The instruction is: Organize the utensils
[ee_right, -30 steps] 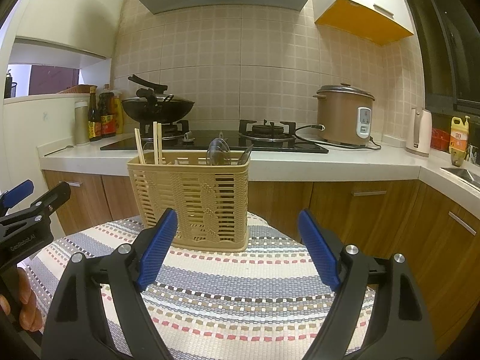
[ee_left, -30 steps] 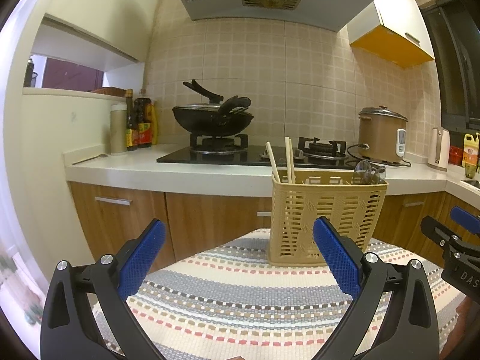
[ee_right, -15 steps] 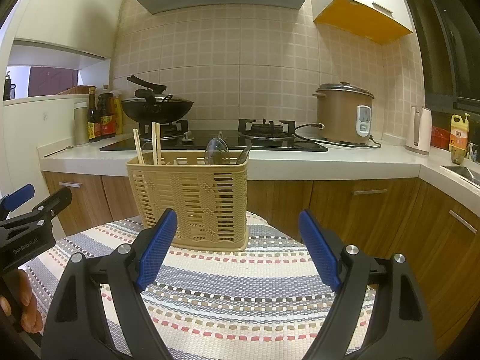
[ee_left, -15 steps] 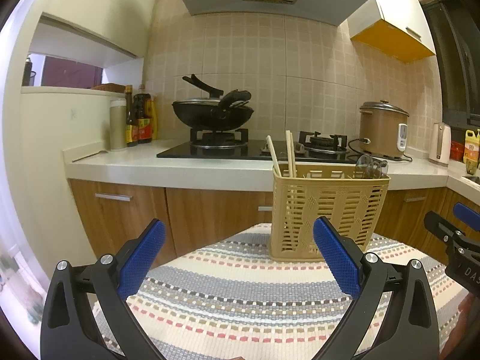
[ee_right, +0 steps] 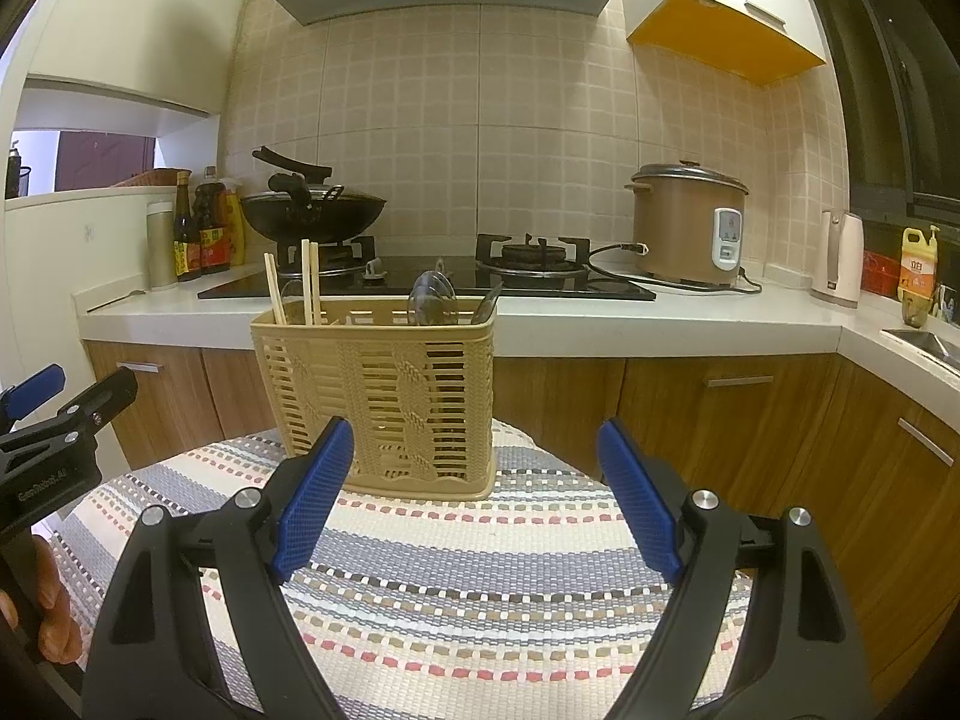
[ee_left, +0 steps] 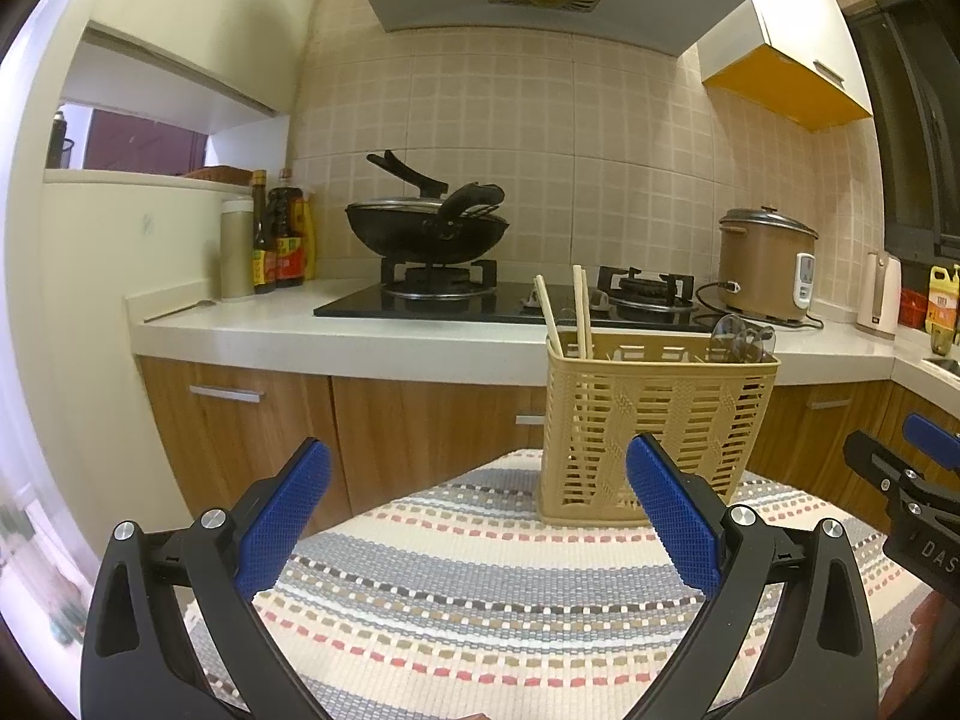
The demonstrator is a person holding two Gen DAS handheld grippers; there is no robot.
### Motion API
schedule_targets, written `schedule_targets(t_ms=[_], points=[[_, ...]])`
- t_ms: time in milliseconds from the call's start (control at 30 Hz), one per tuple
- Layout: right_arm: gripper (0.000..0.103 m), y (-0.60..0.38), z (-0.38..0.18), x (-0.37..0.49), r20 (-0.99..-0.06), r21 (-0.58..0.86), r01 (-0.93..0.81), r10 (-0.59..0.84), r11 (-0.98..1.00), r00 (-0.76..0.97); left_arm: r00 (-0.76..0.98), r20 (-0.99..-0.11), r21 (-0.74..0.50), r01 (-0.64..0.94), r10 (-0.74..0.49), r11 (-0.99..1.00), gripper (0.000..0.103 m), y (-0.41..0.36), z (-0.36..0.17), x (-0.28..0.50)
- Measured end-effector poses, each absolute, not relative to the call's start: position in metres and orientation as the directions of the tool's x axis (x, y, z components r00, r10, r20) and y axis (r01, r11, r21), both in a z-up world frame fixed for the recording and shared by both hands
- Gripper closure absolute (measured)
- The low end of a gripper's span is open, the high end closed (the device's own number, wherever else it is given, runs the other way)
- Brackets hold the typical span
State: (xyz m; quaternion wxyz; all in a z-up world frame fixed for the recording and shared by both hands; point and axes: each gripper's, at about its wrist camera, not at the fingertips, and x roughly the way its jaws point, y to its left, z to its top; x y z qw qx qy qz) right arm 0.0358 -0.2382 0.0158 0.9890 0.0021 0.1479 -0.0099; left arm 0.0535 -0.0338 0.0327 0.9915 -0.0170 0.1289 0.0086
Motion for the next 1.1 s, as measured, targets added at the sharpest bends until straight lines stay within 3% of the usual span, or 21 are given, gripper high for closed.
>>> schedule_targets(t_ms=[1100], points=[[0.02,-0.2402,0.0124,0.0374,-0.297,0.0,0.022,-0.021,1.0,0.955,0.963,-0.27,-0.052,0.004,-0.017,0.999,0.008,-0.0363,0.0327,0.0555]])
